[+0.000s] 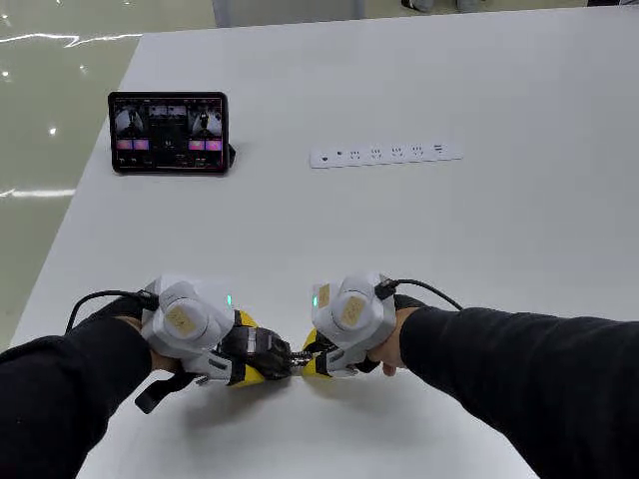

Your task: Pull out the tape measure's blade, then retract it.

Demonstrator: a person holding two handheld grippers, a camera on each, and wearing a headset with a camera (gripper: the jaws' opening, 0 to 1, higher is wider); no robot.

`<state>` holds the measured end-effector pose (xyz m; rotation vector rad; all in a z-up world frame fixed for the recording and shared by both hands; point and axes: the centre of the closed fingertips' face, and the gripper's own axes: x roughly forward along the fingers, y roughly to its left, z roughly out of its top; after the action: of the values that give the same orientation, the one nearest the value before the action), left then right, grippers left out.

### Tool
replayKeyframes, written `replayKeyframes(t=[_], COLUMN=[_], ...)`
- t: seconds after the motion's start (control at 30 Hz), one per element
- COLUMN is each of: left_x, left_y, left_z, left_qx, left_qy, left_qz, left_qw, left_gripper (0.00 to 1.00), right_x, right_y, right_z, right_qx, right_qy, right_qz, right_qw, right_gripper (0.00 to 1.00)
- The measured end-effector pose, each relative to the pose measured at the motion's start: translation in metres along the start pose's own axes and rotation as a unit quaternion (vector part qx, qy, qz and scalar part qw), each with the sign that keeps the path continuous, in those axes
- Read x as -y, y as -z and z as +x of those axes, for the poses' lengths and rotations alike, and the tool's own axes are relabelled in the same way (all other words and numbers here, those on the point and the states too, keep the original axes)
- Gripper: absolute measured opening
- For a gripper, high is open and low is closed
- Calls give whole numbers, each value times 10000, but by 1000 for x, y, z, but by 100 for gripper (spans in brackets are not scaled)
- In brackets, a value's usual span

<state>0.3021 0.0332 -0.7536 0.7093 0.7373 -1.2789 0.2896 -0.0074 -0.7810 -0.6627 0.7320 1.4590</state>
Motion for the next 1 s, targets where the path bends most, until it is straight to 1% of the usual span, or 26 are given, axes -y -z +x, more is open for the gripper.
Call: replayKeyframes(t=[0.27, 1.0], left_x=[0, 0], left_y=[0, -1], left_z=[0, 0], left_qx=[-14, 10], left_qy=[-25, -74], left_qz=[-19, -96], left_qw=[10000, 9999], left_gripper=[34, 34], right_x=[1, 2], right_y=[4, 14], right_z=[-3, -13], right_qx=[-57, -144], right_qy=[23, 47], right_qz=[-49, 16], right_qw=[10000, 9999], right_gripper=[10, 10])
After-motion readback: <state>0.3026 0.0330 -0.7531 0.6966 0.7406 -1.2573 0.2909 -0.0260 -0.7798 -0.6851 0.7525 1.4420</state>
